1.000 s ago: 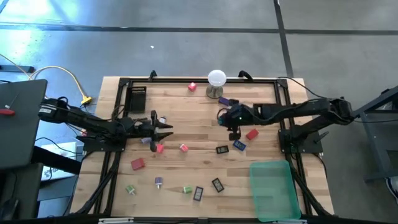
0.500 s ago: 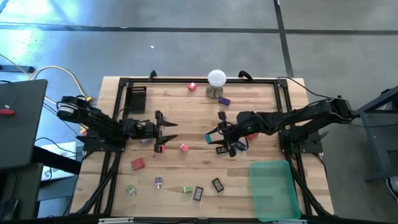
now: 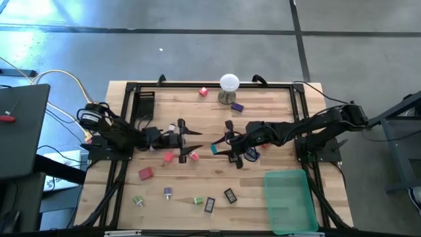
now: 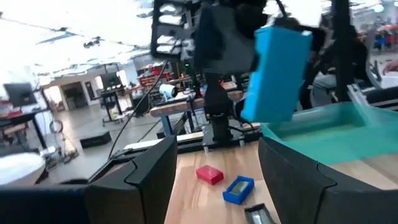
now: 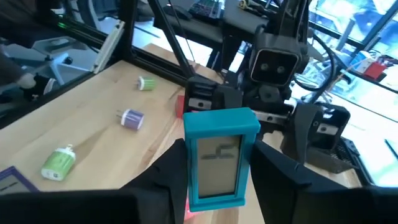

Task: Pick & Place Office items
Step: Put the light blue digital clock into the black bin

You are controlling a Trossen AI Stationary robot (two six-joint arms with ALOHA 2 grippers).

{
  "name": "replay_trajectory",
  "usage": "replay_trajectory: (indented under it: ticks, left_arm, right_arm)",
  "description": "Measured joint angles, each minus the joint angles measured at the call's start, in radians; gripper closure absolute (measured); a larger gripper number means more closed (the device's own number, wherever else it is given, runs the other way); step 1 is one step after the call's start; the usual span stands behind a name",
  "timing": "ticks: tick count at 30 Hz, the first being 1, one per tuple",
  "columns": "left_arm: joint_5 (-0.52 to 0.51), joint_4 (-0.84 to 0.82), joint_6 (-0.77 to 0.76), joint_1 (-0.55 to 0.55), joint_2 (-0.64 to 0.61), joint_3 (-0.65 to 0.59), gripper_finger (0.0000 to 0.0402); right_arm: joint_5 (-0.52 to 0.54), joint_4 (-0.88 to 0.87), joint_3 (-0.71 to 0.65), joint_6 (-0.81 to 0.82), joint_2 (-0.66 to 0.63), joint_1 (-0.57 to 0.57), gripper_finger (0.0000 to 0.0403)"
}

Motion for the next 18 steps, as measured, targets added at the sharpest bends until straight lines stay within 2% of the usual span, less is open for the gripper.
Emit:
replay_trajectory:
  ticks: [6, 18]
  left_arm:
    - [0.000, 0.000, -0.126, 0.015, 0.001, 0.000, 0.0183]
    - [0.000, -0.032, -0.227, 0.041, 0.000, 0.000, 0.0183]
  right_arm:
    - [0.009, 0.001, 0.000, 0.000, 0.000, 0.000, 0.0271]
    - [0.015, -0.036, 0.000, 0.011, 0.000, 0.000, 0.0270]
